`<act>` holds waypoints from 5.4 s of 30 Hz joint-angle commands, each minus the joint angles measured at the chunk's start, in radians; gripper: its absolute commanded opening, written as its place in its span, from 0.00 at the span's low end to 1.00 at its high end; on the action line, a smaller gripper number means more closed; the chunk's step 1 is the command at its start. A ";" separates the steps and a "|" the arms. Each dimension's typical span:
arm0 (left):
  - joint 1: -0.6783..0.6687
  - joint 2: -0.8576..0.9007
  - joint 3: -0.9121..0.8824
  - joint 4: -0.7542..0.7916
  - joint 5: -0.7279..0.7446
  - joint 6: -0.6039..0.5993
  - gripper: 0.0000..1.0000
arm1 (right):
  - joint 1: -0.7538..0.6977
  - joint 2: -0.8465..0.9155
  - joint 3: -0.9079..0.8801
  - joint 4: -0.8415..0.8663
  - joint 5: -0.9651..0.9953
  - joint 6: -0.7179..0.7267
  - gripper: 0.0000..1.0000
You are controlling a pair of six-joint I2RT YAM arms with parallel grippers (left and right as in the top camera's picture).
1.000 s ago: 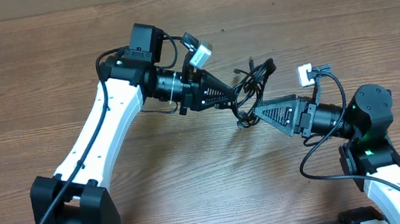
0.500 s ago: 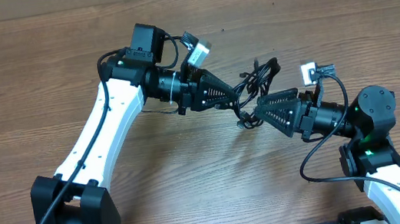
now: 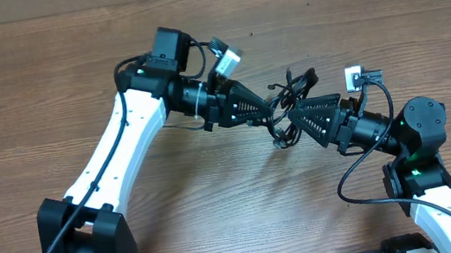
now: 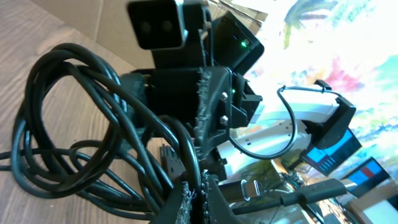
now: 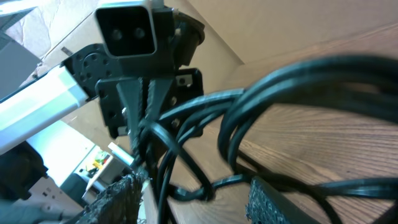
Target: Untangle cables
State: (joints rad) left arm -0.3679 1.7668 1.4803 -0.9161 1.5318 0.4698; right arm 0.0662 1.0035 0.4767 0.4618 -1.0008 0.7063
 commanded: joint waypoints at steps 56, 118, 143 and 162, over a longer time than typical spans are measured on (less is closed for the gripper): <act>-0.045 -0.034 0.030 0.062 -0.356 -0.257 0.04 | -0.005 0.001 0.022 -0.393 0.439 -0.140 0.04; 0.072 -0.034 0.030 0.249 -0.724 -1.968 0.04 | 0.040 -0.005 0.022 -0.239 0.056 0.022 0.59; 0.061 -0.034 0.030 0.507 -0.629 -2.092 0.04 | 0.040 0.029 0.022 -0.226 0.057 0.022 0.58; 0.053 -0.034 0.030 0.413 -0.568 -2.228 0.04 | 0.040 0.029 0.022 -0.224 0.056 -0.008 0.59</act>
State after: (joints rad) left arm -0.3080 1.7596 1.4883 -0.5030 0.9081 -1.7256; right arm 0.1009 1.0336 0.4816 0.2329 -0.9455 0.7315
